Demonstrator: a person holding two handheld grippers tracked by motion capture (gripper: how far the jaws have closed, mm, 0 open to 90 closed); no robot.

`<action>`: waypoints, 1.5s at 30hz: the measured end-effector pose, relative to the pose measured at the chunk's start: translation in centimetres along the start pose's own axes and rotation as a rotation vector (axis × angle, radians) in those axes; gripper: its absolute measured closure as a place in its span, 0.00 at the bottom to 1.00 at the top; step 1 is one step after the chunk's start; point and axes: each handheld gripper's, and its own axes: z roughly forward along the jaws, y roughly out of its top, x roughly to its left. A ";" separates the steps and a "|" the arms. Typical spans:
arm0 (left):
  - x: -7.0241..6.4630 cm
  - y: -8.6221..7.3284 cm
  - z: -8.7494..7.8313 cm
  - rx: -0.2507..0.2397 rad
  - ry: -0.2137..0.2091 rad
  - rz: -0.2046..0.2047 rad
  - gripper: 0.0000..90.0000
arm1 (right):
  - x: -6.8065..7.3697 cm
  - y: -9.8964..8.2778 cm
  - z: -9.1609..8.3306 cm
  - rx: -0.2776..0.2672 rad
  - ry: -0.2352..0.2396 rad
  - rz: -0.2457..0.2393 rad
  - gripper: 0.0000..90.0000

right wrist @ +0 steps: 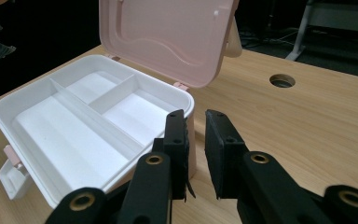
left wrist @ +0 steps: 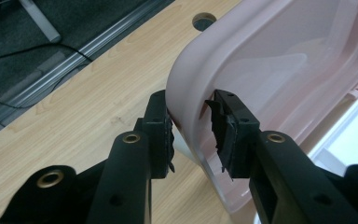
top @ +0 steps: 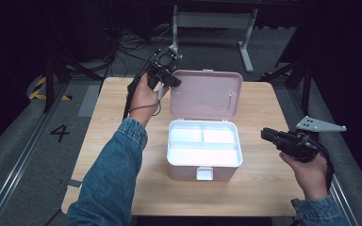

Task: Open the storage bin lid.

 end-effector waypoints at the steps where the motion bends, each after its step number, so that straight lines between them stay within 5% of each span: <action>1: 0.1 0.0 0.2 0.000 0.003 -0.003 0.75 | -0.1 -0.1 -0.2 -0.002 -0.007 0.001 0.88; 31: 2.1 -0.1 6.2 0.153 0.019 -0.063 0.80 | -0.8 -0.4 -0.4 0.004 -0.018 0.007 0.86; 38: 2.8 -0.4 8.0 0.191 -0.018 -0.107 0.79 | -0.8 -0.4 -0.7 -0.004 -0.016 0.006 0.86; 45: 2.6 -0.7 9.2 0.233 0.017 -0.089 0.79 | -0.9 -0.4 -0.8 -0.004 -0.019 0.009 0.86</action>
